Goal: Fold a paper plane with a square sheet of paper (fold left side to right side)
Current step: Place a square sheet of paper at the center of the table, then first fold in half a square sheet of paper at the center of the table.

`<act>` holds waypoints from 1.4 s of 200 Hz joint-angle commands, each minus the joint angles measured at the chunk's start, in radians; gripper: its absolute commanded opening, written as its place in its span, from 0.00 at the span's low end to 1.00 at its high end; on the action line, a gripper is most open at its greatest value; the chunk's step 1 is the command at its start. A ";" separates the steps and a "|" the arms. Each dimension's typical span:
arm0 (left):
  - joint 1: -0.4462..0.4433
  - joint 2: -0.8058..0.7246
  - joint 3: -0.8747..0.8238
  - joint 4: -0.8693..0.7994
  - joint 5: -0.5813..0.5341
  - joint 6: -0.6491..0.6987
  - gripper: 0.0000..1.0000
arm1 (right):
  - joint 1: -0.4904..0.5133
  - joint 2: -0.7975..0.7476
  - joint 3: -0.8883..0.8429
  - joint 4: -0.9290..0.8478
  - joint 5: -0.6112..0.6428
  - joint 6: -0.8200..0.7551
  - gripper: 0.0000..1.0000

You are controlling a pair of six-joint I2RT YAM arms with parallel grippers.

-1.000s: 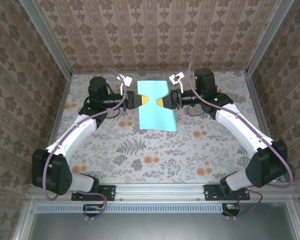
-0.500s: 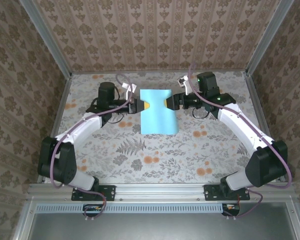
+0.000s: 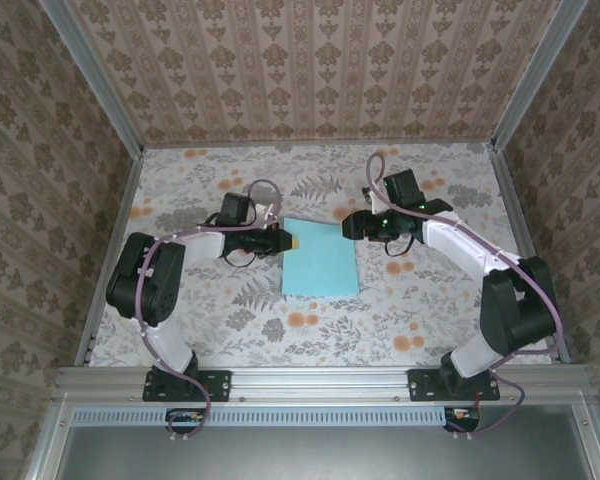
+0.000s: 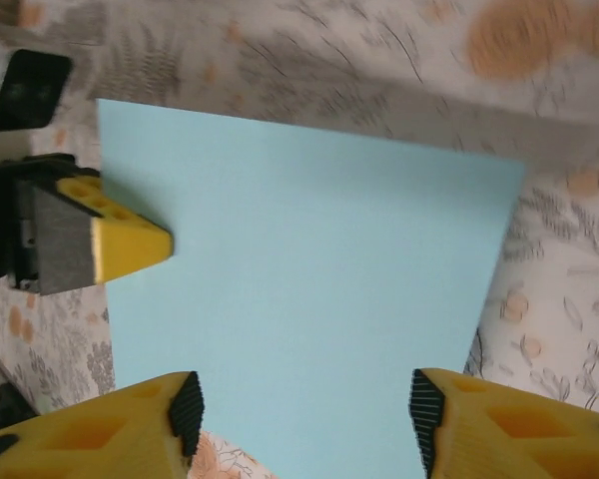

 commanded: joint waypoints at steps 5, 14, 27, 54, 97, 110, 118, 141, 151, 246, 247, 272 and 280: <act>-0.005 0.030 0.028 -0.098 -0.057 0.053 0.00 | 0.019 0.067 -0.037 0.066 0.011 0.102 0.51; -0.005 0.034 0.032 -0.120 -0.069 0.062 0.00 | 0.029 0.093 -0.040 0.080 0.006 0.115 0.45; -0.005 0.036 0.040 -0.153 -0.081 0.076 0.00 | 0.041 0.130 -0.036 0.094 0.006 0.135 0.37; -0.006 0.036 0.060 -0.201 -0.089 0.094 0.00 | 0.062 0.210 -0.009 0.093 0.024 0.162 0.25; -0.005 0.017 0.079 -0.228 -0.086 0.088 0.01 | 0.090 0.307 0.033 0.027 0.071 0.175 0.23; -0.008 0.010 0.088 -0.234 -0.079 0.084 0.08 | 0.096 0.328 0.037 0.013 0.080 0.174 0.23; -0.009 0.005 0.091 -0.234 -0.075 0.077 0.15 | 0.099 0.337 0.040 0.003 0.088 0.172 0.23; -0.016 -0.013 0.103 -0.216 -0.045 0.041 0.35 | 0.103 0.359 0.037 -0.021 0.105 0.169 0.23; -0.022 -0.018 0.107 -0.201 -0.032 0.020 0.39 | 0.104 0.368 0.035 -0.024 0.107 0.168 0.23; -0.134 0.093 0.181 -0.024 0.011 -0.151 0.54 | 0.098 0.333 0.000 0.067 0.070 0.177 0.25; -0.135 0.094 0.181 -0.023 0.010 -0.151 0.55 | 0.099 0.331 0.000 0.069 0.069 0.177 0.25; -0.142 0.121 0.197 -0.015 -0.002 -0.163 0.54 | 0.082 0.263 -0.010 0.094 0.062 0.181 0.28; -0.144 0.126 0.200 -0.014 -0.007 -0.164 0.53 | 0.074 0.238 -0.015 0.095 0.067 0.181 0.29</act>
